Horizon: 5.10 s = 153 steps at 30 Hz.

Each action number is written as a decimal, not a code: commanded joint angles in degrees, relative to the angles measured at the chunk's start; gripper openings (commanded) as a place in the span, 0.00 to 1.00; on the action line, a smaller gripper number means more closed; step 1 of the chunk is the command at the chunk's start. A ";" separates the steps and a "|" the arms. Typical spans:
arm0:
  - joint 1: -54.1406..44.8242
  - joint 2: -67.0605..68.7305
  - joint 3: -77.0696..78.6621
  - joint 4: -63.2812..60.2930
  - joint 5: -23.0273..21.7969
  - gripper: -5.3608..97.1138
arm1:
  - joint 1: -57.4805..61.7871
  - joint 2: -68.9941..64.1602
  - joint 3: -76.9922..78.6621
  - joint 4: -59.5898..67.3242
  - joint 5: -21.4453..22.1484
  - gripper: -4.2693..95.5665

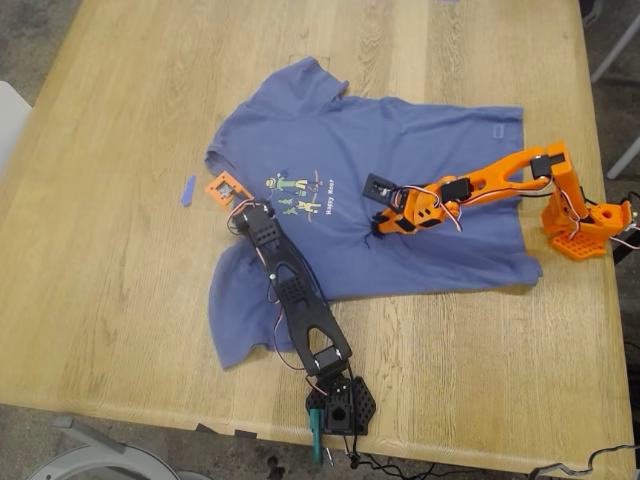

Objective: Fold a T-shirt

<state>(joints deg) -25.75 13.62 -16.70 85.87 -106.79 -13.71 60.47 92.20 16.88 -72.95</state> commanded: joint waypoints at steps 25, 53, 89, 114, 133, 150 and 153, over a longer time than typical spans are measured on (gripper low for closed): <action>17.58 26.10 -2.55 1.23 0.09 0.05 | 17.75 10.11 1.23 -4.75 0.09 0.04; 44.30 32.87 -2.46 2.20 0.35 0.05 | 29.18 15.47 -1.67 -3.16 -0.09 0.04; 68.20 12.39 -2.46 -11.34 -0.44 0.05 | 35.77 25.93 12.30 9.14 -0.26 0.04; 73.30 -6.59 -2.46 -41.40 1.93 0.05 | 34.98 25.14 16.17 3.78 -0.26 0.04; 71.63 -4.04 -2.46 -33.66 7.12 0.69 | 34.37 27.16 17.31 6.24 -0.26 0.04; 69.08 -12.30 1.14 -41.04 16.70 0.60 | 31.46 27.33 17.84 6.68 -0.18 0.04; 68.12 -14.24 0.62 -42.10 17.40 0.58 | 31.29 26.89 17.93 6.42 -0.18 0.04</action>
<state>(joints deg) 44.65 -1.23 -15.47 45.44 -90.44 18.37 85.17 110.04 23.29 -73.12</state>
